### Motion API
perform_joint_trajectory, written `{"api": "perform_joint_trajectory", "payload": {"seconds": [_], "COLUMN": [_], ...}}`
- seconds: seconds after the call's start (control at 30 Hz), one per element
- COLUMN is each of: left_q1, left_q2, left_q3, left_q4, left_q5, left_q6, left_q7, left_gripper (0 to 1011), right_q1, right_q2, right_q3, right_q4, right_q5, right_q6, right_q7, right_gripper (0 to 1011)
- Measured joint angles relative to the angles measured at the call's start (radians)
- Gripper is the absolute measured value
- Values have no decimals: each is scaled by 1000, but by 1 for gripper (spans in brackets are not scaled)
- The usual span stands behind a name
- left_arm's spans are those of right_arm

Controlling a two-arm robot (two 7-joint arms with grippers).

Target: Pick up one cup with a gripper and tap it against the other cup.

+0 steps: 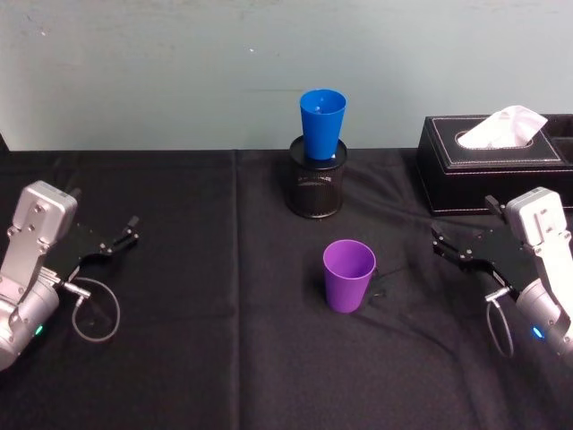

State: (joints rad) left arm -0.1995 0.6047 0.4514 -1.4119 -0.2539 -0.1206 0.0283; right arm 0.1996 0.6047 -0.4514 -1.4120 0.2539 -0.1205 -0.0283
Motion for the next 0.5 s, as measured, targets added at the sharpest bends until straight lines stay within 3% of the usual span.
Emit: {"api": "perform_joint_trajectory", "payload": {"seconds": [0.3, 0.5], "left_q1": [0, 0], "left_q2": [0, 0], "left_q3": [0, 0], "left_q4": [0, 0], "left_q5": [0, 0], "left_q6": [0, 0], "left_q7": [0, 0], "left_gripper": [1000, 1000], "right_q1": [0, -2], "right_q2": [0, -15], "right_q3": [0, 18], "right_q4": [0, -6], "right_q5": [0, -10], "right_q6": [0, -27], "right_q7": [0, 1], "right_gripper": [1003, 1003]}}
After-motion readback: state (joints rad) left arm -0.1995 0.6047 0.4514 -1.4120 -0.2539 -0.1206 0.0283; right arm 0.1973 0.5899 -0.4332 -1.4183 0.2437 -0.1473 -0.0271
